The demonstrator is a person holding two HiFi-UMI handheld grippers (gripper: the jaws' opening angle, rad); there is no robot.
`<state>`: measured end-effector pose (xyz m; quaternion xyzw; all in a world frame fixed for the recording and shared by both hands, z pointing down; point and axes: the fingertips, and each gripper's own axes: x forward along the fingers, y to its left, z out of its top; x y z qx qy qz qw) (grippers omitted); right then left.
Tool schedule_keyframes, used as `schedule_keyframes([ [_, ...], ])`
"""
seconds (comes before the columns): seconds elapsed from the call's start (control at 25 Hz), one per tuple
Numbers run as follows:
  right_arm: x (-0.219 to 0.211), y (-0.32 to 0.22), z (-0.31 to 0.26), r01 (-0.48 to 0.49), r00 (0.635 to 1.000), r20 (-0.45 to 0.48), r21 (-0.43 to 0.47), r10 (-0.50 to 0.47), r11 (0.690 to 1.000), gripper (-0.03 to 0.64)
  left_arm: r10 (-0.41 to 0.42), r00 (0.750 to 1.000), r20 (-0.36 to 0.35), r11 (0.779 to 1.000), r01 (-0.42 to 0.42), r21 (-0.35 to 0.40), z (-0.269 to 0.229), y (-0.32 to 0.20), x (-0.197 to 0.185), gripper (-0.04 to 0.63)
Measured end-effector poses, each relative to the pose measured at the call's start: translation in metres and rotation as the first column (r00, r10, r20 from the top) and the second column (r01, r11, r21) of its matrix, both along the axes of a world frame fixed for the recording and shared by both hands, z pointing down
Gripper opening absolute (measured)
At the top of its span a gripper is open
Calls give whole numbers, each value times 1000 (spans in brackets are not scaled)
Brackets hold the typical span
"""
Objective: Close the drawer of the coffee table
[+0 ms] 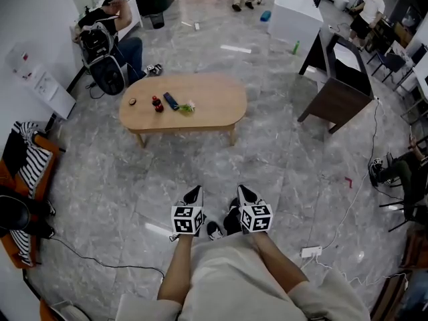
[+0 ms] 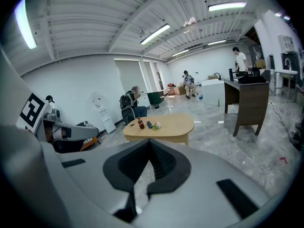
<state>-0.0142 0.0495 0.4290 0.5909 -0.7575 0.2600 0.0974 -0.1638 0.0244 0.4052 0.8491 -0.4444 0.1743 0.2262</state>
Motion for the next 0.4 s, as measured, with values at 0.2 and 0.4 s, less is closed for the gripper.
schedule_keyframes([
  [0.2,-6,-1,0,16,1000,-1,0,-16,1000,15,-11,1000,0,1000,11,-2,1,1,-4,9],
  [0.4,-16,-4,0,35,999,-8,4,-35,999,15,-25,1000,-2,1000,25,0,0,0,-12,9],
])
